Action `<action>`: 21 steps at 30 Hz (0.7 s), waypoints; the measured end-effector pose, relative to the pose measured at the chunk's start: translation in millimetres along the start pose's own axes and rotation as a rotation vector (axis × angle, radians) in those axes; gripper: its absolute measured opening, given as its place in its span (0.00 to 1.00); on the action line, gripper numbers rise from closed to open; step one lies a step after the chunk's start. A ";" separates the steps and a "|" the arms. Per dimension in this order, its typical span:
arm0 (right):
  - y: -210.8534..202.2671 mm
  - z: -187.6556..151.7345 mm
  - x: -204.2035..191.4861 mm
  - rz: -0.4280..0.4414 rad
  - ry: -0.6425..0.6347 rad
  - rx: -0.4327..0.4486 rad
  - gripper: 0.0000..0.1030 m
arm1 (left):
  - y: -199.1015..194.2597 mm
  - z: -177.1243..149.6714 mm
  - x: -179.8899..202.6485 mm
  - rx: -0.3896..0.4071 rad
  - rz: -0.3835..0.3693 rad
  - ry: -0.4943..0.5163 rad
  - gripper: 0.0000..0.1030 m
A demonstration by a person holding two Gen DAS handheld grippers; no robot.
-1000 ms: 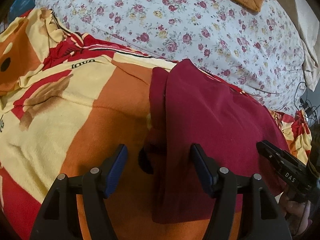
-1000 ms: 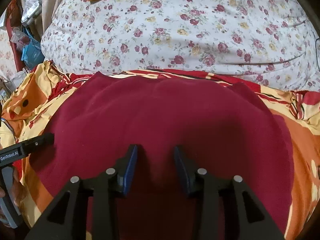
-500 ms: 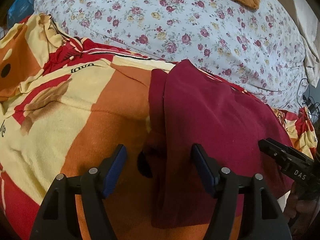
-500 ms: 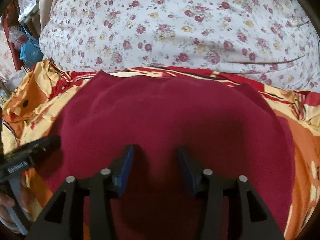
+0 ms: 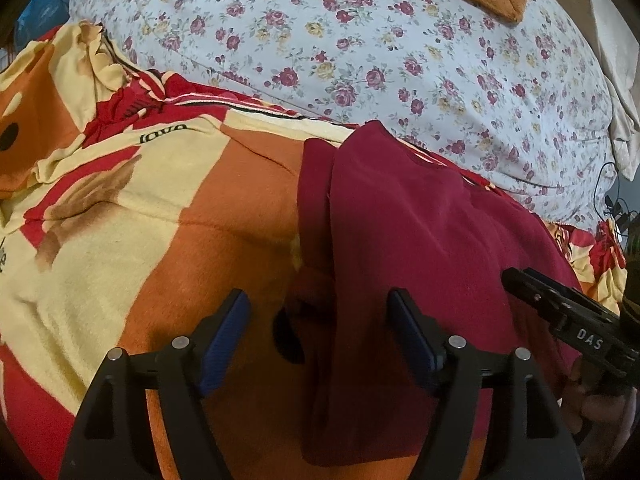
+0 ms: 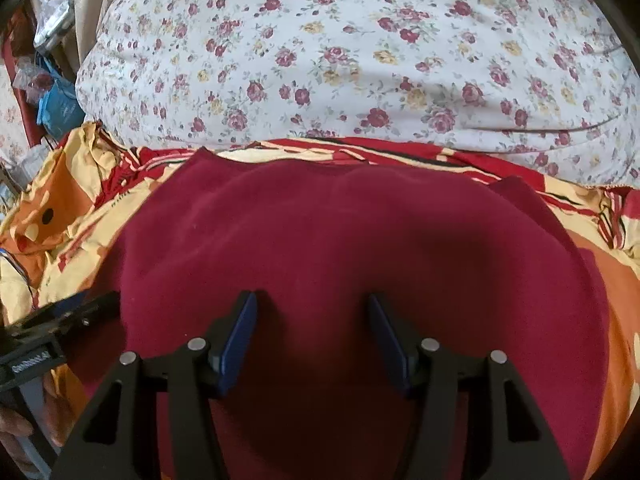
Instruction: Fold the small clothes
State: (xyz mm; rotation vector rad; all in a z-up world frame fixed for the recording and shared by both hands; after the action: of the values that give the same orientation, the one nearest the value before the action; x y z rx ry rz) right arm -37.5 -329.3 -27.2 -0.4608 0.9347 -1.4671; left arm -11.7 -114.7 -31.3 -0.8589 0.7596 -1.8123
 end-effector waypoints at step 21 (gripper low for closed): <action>-24.0 -24.7 7.0 0.025 -0.028 -0.015 0.60 | 19.6 21.2 0.3 -0.026 -0.038 -0.062 0.67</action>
State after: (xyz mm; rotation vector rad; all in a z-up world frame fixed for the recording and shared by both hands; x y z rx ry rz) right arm -72.5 -331.8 -25.1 -0.4782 0.9265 -1.4280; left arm 15.2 -124.5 -35.0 -0.9478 0.7325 -1.8036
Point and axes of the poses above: each gripper's, at about its wrist camera, not at the fingertips, and y roughly the way its jaws point, x to its right, z to its top, the point moved 7 cm from there along y, roughly the way its jaws point, and after that the axes turned 4 degrees about y, right-handed, at the moved point
